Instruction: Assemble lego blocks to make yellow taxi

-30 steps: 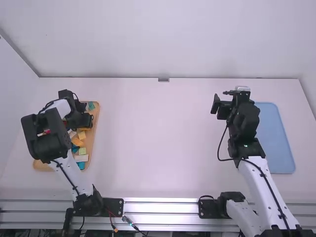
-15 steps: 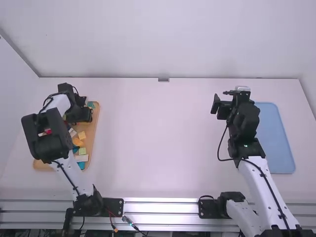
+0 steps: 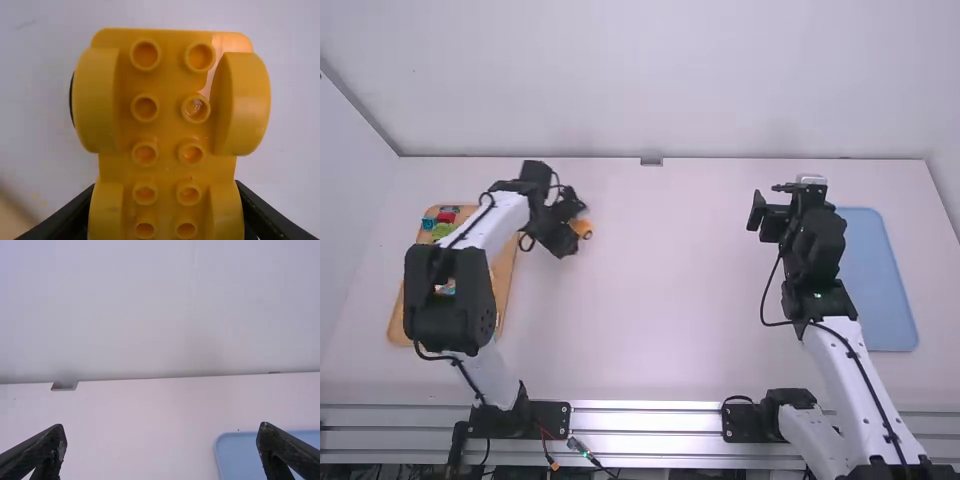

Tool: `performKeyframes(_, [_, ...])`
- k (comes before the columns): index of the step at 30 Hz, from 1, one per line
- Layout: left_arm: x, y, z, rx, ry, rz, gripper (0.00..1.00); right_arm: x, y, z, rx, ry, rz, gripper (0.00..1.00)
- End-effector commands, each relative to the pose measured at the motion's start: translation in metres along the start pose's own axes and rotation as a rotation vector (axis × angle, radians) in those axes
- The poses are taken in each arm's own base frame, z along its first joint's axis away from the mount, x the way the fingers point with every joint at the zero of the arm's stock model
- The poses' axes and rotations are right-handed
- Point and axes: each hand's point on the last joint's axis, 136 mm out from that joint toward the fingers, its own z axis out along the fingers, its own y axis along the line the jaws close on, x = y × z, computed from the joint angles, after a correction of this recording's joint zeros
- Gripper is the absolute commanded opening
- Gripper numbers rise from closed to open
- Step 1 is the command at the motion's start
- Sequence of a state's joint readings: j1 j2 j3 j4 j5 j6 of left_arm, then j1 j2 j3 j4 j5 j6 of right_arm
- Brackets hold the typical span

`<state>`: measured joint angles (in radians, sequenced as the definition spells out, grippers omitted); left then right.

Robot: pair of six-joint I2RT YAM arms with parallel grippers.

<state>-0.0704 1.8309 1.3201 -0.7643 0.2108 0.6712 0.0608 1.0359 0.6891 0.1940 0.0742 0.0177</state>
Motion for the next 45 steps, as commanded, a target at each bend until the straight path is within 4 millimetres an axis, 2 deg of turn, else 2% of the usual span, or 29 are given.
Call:
performKeyframes(1, [-0.018,-0.056,0.006,0.121,-0.025,0.310,0.36,-0.017,0.001,-0.001,-0.001,-0.032,0.001,0.99])
performKeyframes(7, [-0.039,-0.136,0.035,0.194,0.020,0.626,0.42,-0.012,0.002,-0.001,-0.003,-0.012,0.002,0.99])
performKeyframes(8, [-0.040,-0.142,0.039,0.191,0.031,0.646,0.42,-0.011,0.002,-0.001,-0.003,-0.009,0.002,0.99])
performKeyframes(11, [-0.039,-0.146,0.055,0.113,0.099,0.672,0.38,-0.010,0.002,-0.001,-0.003,-0.006,0.002,0.99])
performKeyframes(15, [-0.030,-0.146,0.074,0.049,0.152,0.675,0.40,-0.011,0.002,-0.001,-0.003,-0.006,0.003,0.99])
performKeyframes(20, [-0.021,-0.145,0.084,0.051,0.149,0.638,0.45,-0.011,0.002,-0.001,-0.004,-0.007,0.003,0.99])
performKeyframes(24, [-0.017,-0.146,0.090,0.050,0.140,0.621,0.45,-0.011,0.002,-0.001,-0.003,-0.010,0.003,0.99])
performKeyframes(29, [-0.012,-0.150,0.102,0.046,0.113,0.613,0.52,-0.012,0.002,-0.001,-0.004,-0.013,0.003,0.99])
performKeyframes(31, [-0.010,-0.150,0.102,0.049,0.118,0.614,0.59,-0.012,0.002,-0.001,-0.004,-0.013,0.003,0.99])
performKeyframes(33, [-0.012,-0.150,0.100,0.051,0.121,0.613,0.82,-0.012,0.002,-0.001,-0.004,-0.013,0.004,0.99])
performKeyframes(34, [-0.013,-0.150,0.097,0.054,0.125,0.613,0.99,-0.012,0.002,-0.001,-0.004,-0.013,0.003,0.99])
performKeyframes(37, [-0.019,-0.150,0.089,0.059,0.133,0.612,0.99,-0.012,0.002,-0.001,-0.004,-0.013,0.004,0.99])
performKeyframes(40, [-0.036,-0.143,0.073,0.029,0.137,0.622,0.99,-0.012,0.002,-0.001,-0.004,-0.013,0.003,0.99])
performKeyframes(43, [-0.050,-0.131,0.049,0.001,0.145,0.637,0.99,-0.013,0.002,-0.001,-0.004,-0.016,0.004,0.99])
performKeyframes(44, [-0.051,-0.128,0.034,0.010,0.162,0.641,0.99,-0.013,0.002,-0.001,-0.004,-0.017,0.003,0.99])
performKeyframes(45, [-0.051,-0.128,0.033,0.011,0.165,0.639,0.99,-0.013,0.002,-0.001,-0.004,-0.017,0.003,0.99])
